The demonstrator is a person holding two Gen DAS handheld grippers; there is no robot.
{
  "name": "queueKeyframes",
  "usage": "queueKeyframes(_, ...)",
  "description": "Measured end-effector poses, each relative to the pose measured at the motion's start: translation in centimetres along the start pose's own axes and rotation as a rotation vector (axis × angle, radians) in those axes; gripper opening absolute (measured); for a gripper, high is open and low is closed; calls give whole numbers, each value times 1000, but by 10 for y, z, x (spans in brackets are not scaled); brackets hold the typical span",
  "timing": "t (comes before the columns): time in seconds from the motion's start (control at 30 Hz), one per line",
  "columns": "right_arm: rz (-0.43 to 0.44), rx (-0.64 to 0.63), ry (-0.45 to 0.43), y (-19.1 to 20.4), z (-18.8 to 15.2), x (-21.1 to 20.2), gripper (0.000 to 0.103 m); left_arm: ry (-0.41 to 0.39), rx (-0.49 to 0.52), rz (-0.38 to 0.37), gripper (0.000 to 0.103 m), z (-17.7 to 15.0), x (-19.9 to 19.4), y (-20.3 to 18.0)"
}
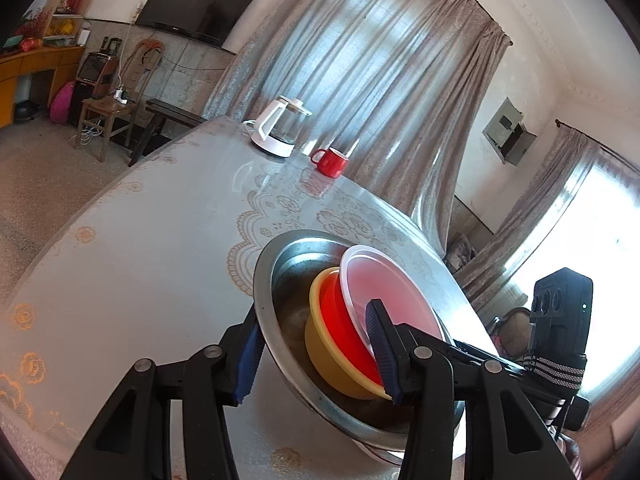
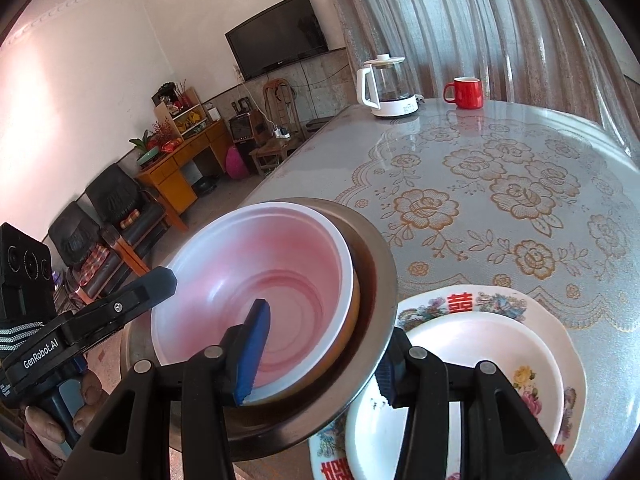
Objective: Organize plates and bowls
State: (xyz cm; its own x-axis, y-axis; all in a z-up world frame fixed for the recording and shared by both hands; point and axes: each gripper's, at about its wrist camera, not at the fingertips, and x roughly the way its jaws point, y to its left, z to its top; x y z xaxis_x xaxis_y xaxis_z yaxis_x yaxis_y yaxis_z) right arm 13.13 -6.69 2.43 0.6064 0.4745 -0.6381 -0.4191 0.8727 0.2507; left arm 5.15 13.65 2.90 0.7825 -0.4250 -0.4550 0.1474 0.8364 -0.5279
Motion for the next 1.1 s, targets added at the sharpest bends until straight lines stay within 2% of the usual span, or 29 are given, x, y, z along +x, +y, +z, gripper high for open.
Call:
queueKeyframes(0.3,-88,48,-48,-39,-13,-48,48,74,83,-88,51,-14,26,-51)
queueKeyframes(0.53,-158,93,-49,-64,-30,-69,48,140,124,-114,52,-32,45,-76)
queueKeyframes(1.1,-191,149,14,-93,-59,-59,47,240,133,-85,53,-60,72,-76)
